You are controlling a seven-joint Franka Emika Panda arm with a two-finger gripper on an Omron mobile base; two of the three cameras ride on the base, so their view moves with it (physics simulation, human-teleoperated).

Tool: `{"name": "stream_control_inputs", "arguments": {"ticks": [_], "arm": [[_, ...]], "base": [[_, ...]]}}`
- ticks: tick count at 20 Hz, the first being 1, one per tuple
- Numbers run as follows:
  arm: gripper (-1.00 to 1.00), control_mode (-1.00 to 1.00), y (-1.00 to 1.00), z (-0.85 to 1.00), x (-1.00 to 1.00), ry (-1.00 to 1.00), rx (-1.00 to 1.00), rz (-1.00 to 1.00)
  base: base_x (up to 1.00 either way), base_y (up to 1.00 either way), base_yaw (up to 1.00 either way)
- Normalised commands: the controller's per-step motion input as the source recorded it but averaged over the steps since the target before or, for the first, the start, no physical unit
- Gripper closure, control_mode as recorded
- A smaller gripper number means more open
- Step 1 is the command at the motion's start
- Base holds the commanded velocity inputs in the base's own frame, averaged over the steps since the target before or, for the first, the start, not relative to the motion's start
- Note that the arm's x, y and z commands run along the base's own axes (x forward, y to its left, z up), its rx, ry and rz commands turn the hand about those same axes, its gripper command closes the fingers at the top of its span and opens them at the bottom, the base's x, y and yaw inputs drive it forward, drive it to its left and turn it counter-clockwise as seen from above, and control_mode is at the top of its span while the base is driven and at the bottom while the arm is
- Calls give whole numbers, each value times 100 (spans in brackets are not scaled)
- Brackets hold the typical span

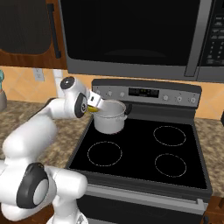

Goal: Put the tomato and lemon in the pot. Retrieve the spatula and lightly stir the vegetables in the pot.

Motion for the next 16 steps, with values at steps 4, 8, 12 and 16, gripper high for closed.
{"name": "stream_control_inputs", "arguments": {"ticks": [4, 8, 12, 16], "arm": [[100, -100, -33, -51, 61, 0, 0, 0], [100, -100, -24, -37, 58, 0, 0, 0], [100, -100, 0, -23, 61, 0, 0, 0], [100, -100, 0, -13, 54, 0, 0, 0]], "base": [[0, 0, 0], [0, 0, 0], [0, 0, 0], [0, 0, 0]]}}
